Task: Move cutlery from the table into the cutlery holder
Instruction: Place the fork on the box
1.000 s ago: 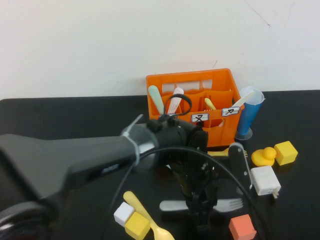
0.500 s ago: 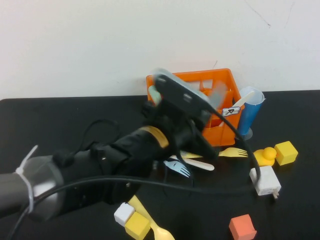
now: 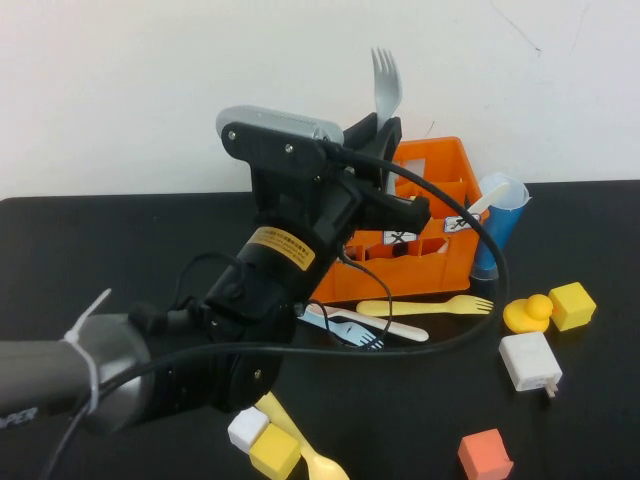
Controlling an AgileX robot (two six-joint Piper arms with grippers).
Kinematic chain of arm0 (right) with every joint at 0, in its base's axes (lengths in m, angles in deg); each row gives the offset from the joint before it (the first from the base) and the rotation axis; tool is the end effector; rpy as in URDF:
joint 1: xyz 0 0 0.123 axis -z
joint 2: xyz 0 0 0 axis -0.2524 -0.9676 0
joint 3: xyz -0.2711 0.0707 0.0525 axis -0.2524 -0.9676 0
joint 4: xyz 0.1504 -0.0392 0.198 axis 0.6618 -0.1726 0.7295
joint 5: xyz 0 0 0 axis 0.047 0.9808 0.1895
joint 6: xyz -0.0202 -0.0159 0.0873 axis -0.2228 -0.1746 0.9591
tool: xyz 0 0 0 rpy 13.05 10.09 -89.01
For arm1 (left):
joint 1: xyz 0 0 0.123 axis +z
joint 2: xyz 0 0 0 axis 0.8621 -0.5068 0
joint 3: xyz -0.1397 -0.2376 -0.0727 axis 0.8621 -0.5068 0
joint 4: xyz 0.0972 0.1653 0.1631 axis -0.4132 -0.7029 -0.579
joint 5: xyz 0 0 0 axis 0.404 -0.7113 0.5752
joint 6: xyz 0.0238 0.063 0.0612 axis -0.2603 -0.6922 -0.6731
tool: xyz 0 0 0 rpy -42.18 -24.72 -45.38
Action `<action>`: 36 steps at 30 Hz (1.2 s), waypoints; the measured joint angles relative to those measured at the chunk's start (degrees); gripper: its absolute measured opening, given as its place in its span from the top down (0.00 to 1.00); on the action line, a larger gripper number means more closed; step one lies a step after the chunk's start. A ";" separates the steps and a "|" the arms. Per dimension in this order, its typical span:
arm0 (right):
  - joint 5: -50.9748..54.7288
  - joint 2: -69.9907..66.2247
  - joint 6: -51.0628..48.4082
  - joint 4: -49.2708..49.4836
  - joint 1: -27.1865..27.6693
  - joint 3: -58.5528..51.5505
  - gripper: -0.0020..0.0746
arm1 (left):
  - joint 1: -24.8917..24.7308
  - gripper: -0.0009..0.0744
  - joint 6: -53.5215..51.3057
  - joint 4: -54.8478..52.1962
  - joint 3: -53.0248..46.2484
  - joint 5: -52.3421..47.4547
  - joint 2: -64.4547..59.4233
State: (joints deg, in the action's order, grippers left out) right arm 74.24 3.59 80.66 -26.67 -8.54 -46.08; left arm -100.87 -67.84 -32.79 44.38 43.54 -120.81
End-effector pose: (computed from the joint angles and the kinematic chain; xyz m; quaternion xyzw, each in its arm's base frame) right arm 0.0522 -0.0113 0.1750 -0.0466 0.7928 -0.1383 0.5917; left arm 0.2880 -0.2327 0.2677 0.0906 0.6226 -0.3049 0.7150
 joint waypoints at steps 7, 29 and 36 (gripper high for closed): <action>0.00 0.00 0.00 0.00 0.00 0.00 0.98 | 1.72 0.86 0.33 1.20 0.13 1.72 -2.81; 0.00 0.00 0.00 0.00 0.00 0.00 0.98 | 4.91 0.86 0.85 -3.80 17.33 -5.94 -16.33; 0.00 0.00 0.00 0.00 0.00 0.00 0.98 | 5.36 0.85 -0.67 -4.03 18.10 -8.95 -18.64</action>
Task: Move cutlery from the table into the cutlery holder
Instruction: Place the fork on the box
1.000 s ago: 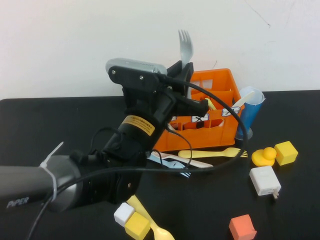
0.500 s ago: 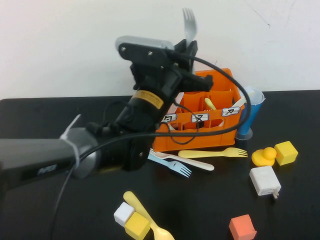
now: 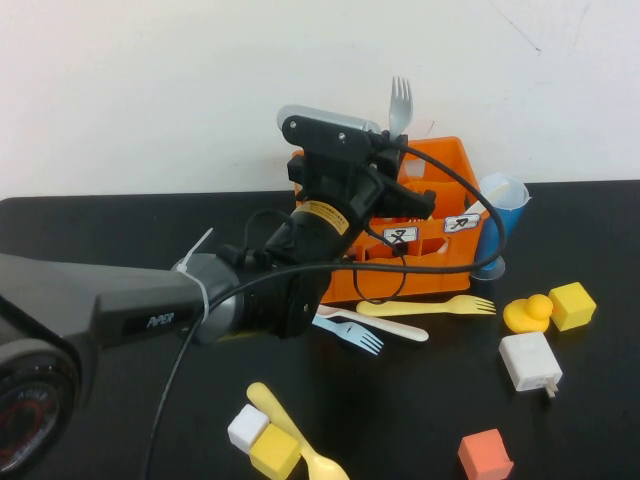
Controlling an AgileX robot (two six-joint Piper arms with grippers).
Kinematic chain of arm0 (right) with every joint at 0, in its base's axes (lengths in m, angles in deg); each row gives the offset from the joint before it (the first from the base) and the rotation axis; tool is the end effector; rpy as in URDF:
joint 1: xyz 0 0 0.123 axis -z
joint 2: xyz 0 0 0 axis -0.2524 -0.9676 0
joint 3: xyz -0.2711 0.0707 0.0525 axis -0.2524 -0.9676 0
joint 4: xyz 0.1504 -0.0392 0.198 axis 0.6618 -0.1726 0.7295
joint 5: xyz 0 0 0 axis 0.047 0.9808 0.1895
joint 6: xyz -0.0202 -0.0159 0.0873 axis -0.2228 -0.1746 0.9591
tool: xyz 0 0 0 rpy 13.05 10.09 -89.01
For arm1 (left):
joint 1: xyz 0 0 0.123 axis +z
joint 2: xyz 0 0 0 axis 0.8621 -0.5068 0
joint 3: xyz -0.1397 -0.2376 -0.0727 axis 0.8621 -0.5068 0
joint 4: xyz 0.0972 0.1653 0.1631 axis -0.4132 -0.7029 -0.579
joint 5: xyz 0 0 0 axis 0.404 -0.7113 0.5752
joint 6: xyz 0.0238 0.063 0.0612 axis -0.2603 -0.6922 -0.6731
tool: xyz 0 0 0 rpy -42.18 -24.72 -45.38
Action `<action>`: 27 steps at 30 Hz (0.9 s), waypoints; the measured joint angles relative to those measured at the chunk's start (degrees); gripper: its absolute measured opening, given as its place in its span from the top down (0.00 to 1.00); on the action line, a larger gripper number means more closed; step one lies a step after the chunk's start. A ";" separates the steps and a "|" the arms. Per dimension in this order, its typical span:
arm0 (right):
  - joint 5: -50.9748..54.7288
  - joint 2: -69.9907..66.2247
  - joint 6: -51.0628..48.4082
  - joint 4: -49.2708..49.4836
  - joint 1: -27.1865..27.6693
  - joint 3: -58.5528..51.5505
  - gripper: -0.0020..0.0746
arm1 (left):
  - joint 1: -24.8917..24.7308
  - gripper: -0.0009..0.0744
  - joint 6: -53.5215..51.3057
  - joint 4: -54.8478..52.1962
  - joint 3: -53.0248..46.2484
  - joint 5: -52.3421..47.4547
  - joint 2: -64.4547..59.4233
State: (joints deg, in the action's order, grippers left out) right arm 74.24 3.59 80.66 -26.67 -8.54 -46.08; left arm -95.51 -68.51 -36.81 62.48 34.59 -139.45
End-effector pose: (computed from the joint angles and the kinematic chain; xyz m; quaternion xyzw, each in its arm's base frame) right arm 0.0522 -0.0113 0.1750 -0.0466 0.7928 -0.1383 0.5917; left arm 0.3734 -0.2598 0.2120 0.1159 0.6784 -0.2550 0.6792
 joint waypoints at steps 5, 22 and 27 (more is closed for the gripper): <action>0.00 0.00 0.00 0.00 0.00 0.00 0.98 | 0.00 0.77 -0.14 -0.10 0.25 -0.25 0.00; 0.10 0.00 0.00 0.00 0.00 0.00 0.98 | 0.00 0.67 0.11 -10.01 -3.37 -8.00 11.22; 0.10 0.00 0.00 0.00 0.00 0.00 0.98 | 0.00 0.74 -0.81 -11.13 -8.51 -8.21 16.26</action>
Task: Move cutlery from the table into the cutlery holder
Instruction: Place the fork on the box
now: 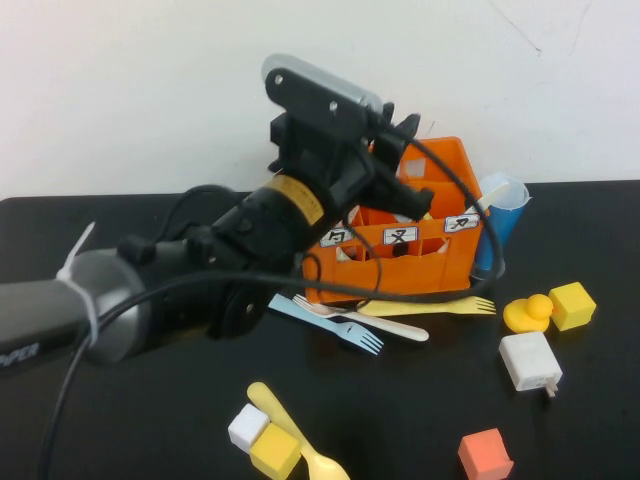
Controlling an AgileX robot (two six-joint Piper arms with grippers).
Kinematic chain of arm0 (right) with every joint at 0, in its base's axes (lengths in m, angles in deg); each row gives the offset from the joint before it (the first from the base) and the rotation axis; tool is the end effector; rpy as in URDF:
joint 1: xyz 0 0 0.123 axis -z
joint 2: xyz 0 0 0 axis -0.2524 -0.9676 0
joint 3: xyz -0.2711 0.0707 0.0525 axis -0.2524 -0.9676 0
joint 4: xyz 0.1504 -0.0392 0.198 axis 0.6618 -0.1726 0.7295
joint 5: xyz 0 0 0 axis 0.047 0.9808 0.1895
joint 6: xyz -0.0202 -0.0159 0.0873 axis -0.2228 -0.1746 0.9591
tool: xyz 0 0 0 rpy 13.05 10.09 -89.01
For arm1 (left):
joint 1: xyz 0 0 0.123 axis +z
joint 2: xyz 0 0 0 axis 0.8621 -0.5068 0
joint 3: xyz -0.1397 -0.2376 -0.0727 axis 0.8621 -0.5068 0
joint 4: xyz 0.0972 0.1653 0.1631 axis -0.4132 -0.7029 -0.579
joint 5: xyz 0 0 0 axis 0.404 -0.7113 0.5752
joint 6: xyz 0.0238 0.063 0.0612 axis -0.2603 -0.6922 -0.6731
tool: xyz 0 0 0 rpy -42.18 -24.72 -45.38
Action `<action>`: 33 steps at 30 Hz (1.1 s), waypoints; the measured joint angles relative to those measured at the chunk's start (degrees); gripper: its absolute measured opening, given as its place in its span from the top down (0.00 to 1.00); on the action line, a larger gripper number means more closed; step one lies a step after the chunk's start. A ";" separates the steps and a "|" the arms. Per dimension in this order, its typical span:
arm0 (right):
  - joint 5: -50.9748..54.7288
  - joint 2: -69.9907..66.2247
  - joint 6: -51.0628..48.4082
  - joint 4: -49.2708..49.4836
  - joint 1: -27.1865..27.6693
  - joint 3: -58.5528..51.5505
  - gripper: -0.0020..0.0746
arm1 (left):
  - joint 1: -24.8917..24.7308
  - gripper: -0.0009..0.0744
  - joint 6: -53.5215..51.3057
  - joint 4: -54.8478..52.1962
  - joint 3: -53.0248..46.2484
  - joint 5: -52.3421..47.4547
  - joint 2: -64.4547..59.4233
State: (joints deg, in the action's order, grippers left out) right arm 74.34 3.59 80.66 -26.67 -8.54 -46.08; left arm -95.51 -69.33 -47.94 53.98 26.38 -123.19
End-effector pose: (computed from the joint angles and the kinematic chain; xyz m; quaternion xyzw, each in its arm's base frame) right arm 0.0521 -0.0113 0.1749 -0.0465 0.7933 -0.1382 0.5911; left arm 0.3232 -0.2381 0.2764 0.2148 0.6551 -0.2435 0.6822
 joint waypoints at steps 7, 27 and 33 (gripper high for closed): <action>0.00 0.00 0.00 0.00 0.00 0.00 0.98 | 0.00 0.93 -1.86 -0.19 -4.28 0.00 0.94; 0.10 0.00 0.00 0.00 0.00 0.00 0.98 | 0.74 0.92 17.29 2.05 21.27 -41.94 -3.36; 0.10 0.00 0.00 0.00 0.00 0.00 0.98 | 0.70 0.64 17.91 1.20 31.37 -53.57 -7.84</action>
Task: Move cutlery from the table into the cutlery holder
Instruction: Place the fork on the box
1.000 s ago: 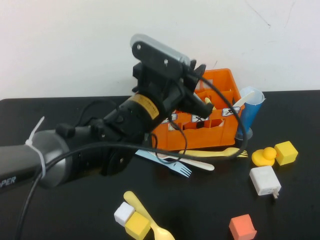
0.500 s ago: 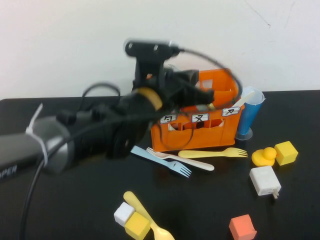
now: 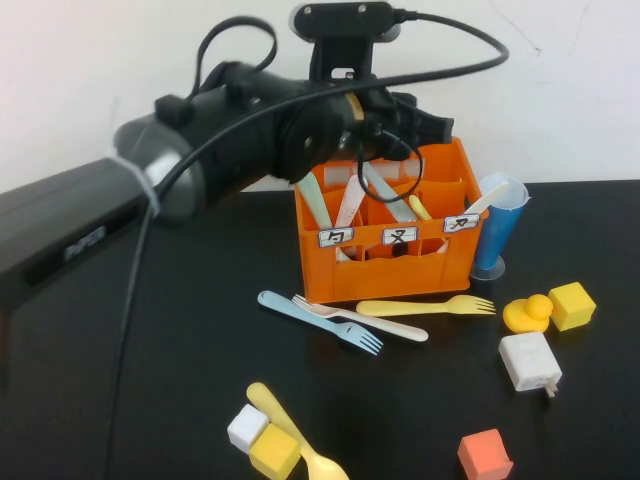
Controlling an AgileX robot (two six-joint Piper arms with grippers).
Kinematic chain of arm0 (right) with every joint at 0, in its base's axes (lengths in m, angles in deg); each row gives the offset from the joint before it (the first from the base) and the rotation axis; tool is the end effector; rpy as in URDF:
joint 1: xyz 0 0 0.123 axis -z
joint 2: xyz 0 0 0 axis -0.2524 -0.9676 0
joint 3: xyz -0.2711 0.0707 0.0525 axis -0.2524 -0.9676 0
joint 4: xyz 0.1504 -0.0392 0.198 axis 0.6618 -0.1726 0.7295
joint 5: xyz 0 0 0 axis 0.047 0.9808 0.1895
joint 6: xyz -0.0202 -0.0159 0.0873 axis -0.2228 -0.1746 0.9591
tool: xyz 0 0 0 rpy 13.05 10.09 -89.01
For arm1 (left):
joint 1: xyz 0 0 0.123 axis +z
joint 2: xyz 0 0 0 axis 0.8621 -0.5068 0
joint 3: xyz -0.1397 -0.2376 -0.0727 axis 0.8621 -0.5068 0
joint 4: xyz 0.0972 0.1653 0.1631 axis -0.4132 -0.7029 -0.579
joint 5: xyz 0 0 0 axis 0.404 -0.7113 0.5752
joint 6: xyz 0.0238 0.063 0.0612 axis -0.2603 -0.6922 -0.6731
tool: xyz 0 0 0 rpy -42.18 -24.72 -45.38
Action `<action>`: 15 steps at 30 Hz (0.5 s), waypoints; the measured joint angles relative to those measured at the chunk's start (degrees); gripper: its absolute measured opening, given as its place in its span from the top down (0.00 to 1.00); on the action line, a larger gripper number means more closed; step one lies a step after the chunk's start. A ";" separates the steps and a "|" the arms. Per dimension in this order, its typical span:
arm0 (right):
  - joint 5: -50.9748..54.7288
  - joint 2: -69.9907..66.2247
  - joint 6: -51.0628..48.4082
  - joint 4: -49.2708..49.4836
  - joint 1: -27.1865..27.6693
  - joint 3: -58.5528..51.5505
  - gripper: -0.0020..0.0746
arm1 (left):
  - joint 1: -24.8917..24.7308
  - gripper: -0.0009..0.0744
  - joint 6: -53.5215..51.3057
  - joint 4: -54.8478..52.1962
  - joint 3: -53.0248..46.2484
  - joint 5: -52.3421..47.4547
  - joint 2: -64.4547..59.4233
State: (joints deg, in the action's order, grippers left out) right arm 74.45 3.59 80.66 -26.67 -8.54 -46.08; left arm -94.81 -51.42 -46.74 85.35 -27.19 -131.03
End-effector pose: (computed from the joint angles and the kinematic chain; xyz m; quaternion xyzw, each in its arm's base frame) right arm 0.0521 -0.0113 0.1747 -0.0465 0.7939 -0.1382 0.5903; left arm 0.3742 -0.2635 0.3138 0.1097 0.8463 -0.2388 0.4634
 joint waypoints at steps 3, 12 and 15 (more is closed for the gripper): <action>0.00 0.00 0.00 0.00 0.00 0.00 0.98 | 0.00 0.47 2.73 -0.10 3.70 -4.96 -2.35; 0.00 0.00 0.00 0.00 0.00 0.00 0.98 | 0.00 0.37 11.03 -5.87 8.77 -11.08 -7.60; 0.00 0.00 0.00 0.00 0.00 0.00 0.98 | 0.58 0.37 16.35 -8.01 9.00 -9.47 -8.25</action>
State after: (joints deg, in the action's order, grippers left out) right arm 74.45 3.59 80.66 -26.67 -8.54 -46.08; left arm -94.23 -35.08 -54.76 94.35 -36.66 -139.28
